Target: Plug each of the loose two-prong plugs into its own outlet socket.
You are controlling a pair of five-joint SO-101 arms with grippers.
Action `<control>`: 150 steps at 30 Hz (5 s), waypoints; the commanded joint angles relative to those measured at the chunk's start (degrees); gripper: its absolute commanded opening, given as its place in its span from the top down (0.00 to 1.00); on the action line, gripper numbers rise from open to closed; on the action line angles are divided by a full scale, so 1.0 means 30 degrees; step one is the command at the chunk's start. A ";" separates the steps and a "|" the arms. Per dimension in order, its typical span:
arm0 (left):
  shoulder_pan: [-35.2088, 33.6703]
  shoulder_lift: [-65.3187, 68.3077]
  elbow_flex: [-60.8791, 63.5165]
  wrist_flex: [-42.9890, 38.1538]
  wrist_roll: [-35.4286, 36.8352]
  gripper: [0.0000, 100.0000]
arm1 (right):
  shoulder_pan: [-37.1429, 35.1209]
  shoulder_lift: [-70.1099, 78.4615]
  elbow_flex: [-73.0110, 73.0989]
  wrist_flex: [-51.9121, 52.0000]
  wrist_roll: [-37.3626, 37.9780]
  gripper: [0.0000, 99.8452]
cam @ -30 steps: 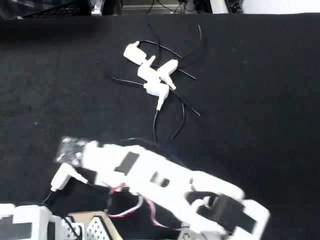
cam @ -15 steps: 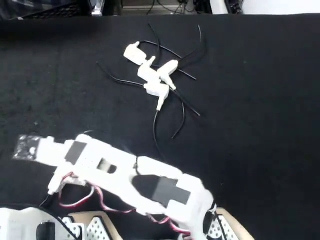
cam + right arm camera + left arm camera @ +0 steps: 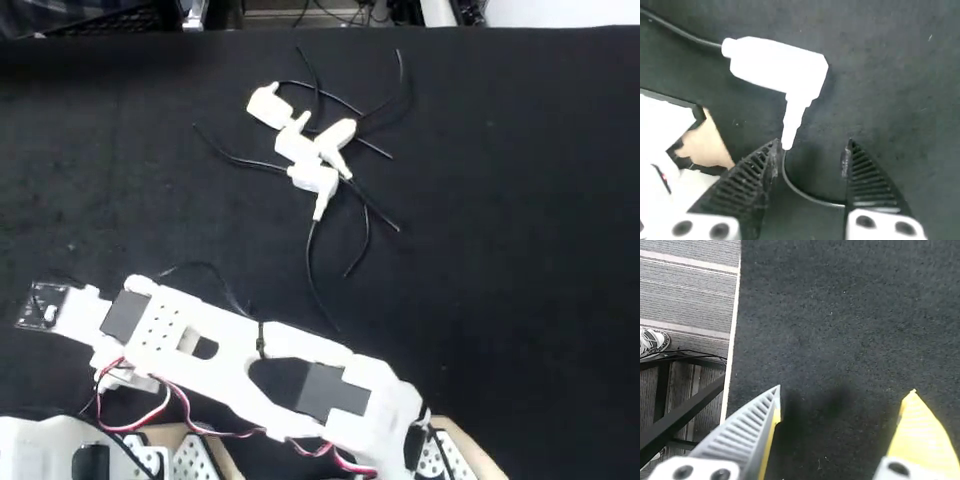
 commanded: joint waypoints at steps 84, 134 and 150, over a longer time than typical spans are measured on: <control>0.1128 0.0059 0.3238 -0.3810 -0.3985 0.64 | 1.8960 -0.5582 1.4842 -2.4059 0.2549 0.82; 2.5187 -3.5780 2.3253 0.2139 -0.0908 0.64 | 2.3473 -3.9370 3.4711 -1.2190 0.2549 0.75; 3.2337 -3.3905 2.4601 0.3516 0.0000 0.64 | 2.2857 -4.2623 3.6088 -0.7560 0.0938 0.75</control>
